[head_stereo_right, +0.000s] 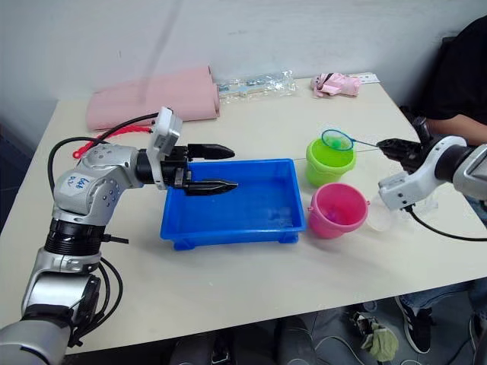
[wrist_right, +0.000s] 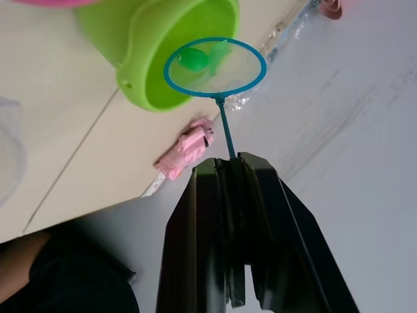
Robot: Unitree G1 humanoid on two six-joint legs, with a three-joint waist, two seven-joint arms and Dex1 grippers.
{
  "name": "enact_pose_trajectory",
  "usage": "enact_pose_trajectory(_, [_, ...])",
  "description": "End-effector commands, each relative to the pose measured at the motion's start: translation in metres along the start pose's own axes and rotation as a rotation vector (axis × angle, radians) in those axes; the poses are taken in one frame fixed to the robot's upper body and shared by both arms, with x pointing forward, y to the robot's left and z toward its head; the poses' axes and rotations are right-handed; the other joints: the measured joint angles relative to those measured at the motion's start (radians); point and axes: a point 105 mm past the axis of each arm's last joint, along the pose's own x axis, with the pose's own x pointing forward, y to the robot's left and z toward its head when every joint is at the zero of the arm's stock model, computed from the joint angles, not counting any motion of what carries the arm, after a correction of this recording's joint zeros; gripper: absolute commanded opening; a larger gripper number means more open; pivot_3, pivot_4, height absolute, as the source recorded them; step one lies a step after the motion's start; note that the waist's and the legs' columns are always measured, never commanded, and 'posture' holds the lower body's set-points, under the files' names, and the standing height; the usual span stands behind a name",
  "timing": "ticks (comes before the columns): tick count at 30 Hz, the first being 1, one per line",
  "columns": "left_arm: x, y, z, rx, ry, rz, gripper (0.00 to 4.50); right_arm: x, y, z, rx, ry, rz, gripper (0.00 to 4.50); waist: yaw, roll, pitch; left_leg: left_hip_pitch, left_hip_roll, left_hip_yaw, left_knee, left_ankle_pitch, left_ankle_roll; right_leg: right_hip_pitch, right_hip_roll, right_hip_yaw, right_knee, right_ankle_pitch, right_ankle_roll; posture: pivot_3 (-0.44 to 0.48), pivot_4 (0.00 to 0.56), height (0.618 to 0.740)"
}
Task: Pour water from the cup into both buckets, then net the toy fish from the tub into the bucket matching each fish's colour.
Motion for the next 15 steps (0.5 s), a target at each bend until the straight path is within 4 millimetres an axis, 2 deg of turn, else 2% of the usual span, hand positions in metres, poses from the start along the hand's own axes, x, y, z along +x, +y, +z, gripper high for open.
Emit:
enact_pose_trajectory(1, [0.001,0.001,0.011,0.051,-0.025,0.006,4.40,0.001,-0.001,0.002,-0.046,-0.028,0.007,0.00,0.002,0.000,0.000,0.000,0.000,0.000,0.000,0.000,0.000,0.000,0.000,0.000,0.000,0.000,0.000,0.000,0.150,0.738])
enact_pose_trajectory(3, [0.001,0.000,0.011,0.050,-0.027,0.008,4.40,0.001,-0.002,-0.004,-0.042,-0.010,0.014,0.00,0.001,0.000,0.000,0.000,0.000,0.000,0.000,0.000,0.000,0.000,-0.001,0.000,0.000,0.000,0.000,0.000,0.150,0.738])
enact_pose_trajectory(6, [0.000,-0.001,0.010,0.050,-0.026,0.011,4.40,0.003,0.005,0.007,-0.049,-0.065,0.033,0.00,0.001,0.000,0.000,0.000,0.000,0.000,0.001,0.000,0.000,0.000,-0.001,0.000,0.001,0.000,0.000,0.000,0.150,0.738])
enact_pose_trajectory(10, [-0.002,0.001,0.010,0.050,-0.029,0.029,4.40,0.002,-0.009,-0.020,0.007,0.039,-0.023,0.00,0.000,0.000,0.000,0.000,0.000,0.000,0.001,0.000,0.000,0.000,-0.001,0.001,0.001,0.000,0.000,0.000,0.150,0.738])
enact_pose_trajectory(13, [-0.003,0.000,0.007,0.050,-0.015,0.027,4.40,0.002,-0.010,-0.022,0.207,0.026,-0.068,0.00,0.000,0.000,0.000,0.000,0.000,0.000,0.001,0.000,0.000,0.000,0.000,0.001,0.001,0.000,0.000,0.000,0.150,0.738])
enact_pose_trajectory(15, [-0.004,-0.003,0.001,0.053,0.014,0.016,4.40,0.001,-0.008,-0.014,0.384,-0.025,-0.082,0.00,0.001,0.000,0.000,0.000,0.000,-0.001,0.000,0.000,0.000,0.001,0.000,0.000,0.000,0.000,0.000,0.000,0.150,0.738])
